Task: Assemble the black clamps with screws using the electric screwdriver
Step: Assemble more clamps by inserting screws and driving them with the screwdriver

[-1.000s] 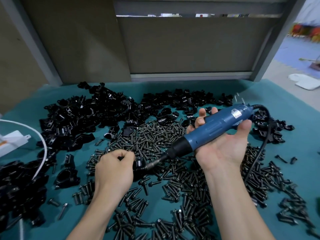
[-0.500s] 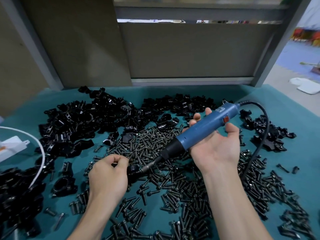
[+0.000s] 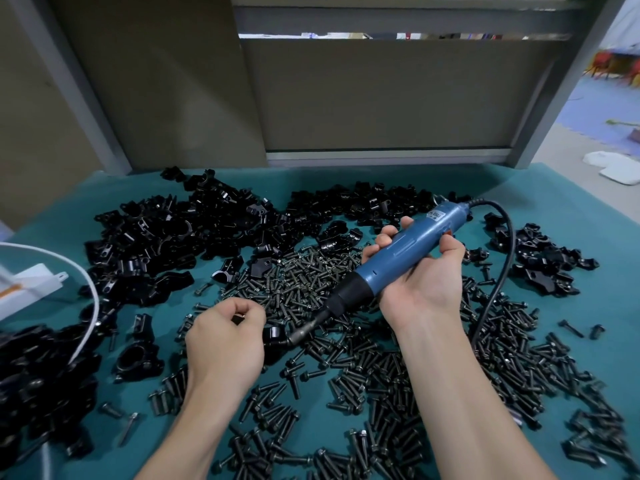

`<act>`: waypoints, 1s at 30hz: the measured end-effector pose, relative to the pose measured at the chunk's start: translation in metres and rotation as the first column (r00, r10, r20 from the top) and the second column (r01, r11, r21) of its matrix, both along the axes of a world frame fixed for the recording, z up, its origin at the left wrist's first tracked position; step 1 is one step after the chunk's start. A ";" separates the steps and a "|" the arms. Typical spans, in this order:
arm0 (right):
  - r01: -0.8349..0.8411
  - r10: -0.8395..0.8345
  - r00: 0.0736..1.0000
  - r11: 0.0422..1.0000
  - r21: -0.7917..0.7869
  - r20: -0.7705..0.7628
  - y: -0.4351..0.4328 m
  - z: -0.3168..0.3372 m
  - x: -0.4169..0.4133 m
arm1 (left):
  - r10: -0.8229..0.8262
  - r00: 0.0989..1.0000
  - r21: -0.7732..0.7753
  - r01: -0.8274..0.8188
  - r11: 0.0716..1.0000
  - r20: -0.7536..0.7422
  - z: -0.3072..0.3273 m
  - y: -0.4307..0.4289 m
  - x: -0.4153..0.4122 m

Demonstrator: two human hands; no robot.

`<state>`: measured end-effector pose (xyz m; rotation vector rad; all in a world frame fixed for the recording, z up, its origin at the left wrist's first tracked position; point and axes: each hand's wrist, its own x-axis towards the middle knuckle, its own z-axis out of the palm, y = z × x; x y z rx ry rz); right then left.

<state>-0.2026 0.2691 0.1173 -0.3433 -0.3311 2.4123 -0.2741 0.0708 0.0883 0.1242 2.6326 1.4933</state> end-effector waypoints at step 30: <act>0.020 -0.010 0.979 0.999 -0.043 0.202 0.004 0.008 -0.005 | -0.076 0.997 -0.033 0.075 0.997 -0.033 -0.001 -0.002 0.004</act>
